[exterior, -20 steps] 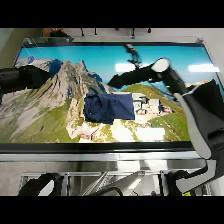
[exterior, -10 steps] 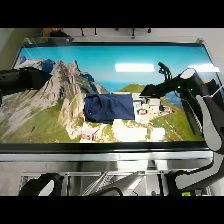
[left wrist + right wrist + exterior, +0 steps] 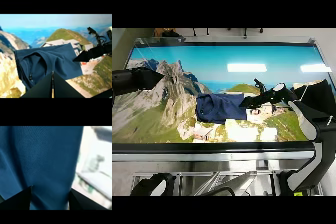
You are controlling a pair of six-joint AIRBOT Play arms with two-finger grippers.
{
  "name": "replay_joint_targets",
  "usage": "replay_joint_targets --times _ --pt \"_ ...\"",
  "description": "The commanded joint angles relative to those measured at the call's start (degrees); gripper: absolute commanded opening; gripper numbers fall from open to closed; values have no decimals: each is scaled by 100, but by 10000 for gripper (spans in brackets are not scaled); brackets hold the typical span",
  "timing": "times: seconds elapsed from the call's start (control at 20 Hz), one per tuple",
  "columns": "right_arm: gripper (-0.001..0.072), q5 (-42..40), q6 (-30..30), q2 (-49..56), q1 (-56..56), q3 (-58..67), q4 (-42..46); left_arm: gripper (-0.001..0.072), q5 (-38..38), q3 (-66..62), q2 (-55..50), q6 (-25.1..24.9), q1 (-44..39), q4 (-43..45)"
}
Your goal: Fold the shirts.
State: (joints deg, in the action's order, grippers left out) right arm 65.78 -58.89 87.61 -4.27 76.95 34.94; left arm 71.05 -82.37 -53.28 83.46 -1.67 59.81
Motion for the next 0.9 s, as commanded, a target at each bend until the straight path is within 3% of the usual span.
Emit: replay_joint_targets --times 0.0,0.05,0.1,0.15,0.25,0.4,0.5,0.7,0.85 --pt "452 -284 107 76 -247 -13 -186 18 26 2 2 0 4 4" --pt "328 -291 114 83 -295 -13 -247 18 66 2 2 0 4 2" --pt "144 -243 234 83 -313 -13 -387 18 125 2 0 0 4 7" --pt "79 -87 376 70 -299 9 -654 18 195 2 0 0 4 7" --pt "21 227 511 -116 -201 168 -981 18 334 2 0 0 4 9" --pt "21 264 339 -798 302 872 -1080 18 389 2 0 0 4 7" --pt "21 190 -260 -1130 833 1674 -1078 18 389 2 0 0 4 7" --pt "20 -503 -1021 -1191 1939 3053 -1060 18 380 2 0 0 4 4" --pt "21 -1325 -1049 -1191 2658 3163 -1060 18 341 2 -66 15 4 0"
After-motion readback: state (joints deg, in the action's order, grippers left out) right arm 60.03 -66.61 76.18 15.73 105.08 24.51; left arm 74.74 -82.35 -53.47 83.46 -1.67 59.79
